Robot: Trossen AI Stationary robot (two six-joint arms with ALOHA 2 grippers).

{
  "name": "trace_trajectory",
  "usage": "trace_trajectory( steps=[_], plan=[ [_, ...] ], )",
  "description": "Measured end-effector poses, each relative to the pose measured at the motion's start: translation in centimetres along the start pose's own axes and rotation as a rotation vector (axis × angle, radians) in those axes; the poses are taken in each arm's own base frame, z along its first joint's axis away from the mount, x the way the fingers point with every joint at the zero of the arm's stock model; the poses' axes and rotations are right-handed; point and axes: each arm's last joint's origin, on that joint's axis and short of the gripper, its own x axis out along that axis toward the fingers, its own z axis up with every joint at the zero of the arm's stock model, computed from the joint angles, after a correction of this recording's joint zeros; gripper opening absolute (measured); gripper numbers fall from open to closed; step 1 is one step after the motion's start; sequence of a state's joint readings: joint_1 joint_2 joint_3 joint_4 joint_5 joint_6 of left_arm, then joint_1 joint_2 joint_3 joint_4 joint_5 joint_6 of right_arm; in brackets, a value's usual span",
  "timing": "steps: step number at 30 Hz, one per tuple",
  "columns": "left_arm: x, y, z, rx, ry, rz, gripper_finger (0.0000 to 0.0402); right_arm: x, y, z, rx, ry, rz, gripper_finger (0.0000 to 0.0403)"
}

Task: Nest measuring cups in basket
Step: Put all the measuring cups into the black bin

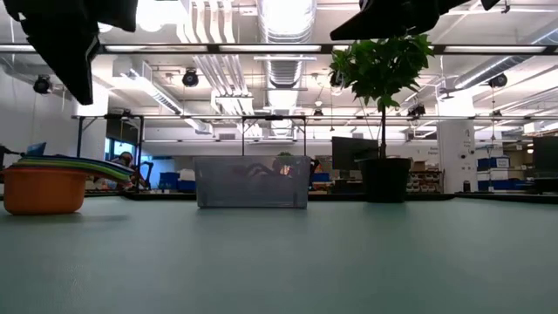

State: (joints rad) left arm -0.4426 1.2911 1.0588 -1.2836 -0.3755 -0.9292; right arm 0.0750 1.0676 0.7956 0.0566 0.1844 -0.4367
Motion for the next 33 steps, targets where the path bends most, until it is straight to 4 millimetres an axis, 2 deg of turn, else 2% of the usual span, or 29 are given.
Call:
trace_trajectory(
  steps=[6, 9, 12, 19, 27, 33],
  plan=[
    [0.6, -0.3, 0.1, 0.031, 0.144, -0.079, 0.0189, 0.0, 0.0, 0.0, 0.010, 0.000, 0.001, 0.0009],
    [0.9, -0.7, 0.0, 0.047, 0.144, -0.054, 0.0256, 0.0, 0.0, -0.1, 0.013, 0.007, 0.004, 0.0009],
    [1.5, -0.9, 0.2, 0.049, 0.105, 0.018, 0.0299, 0.0, 0.1, -0.1, 0.011, 0.014, 0.007, 0.0009],
    [3.1, 0.4, 1.4, 0.029, 0.184, 0.150, 0.0315, 0.0, 0.1, -0.2, 0.014, 0.016, 0.007, 0.0009],
    [4.4, 2.2, 3.2, 0.071, 0.220, 0.115, 0.0316, 0.0, 0.1, -0.2, 0.018, 0.020, 0.009, 0.0009],
    [6.0, 2.8, 2.8, 0.124, 0.284, 0.085, 0.0316, 0.0, 0.1, -0.2, 0.023, 0.022, 0.010, 0.0009]
  ],
)
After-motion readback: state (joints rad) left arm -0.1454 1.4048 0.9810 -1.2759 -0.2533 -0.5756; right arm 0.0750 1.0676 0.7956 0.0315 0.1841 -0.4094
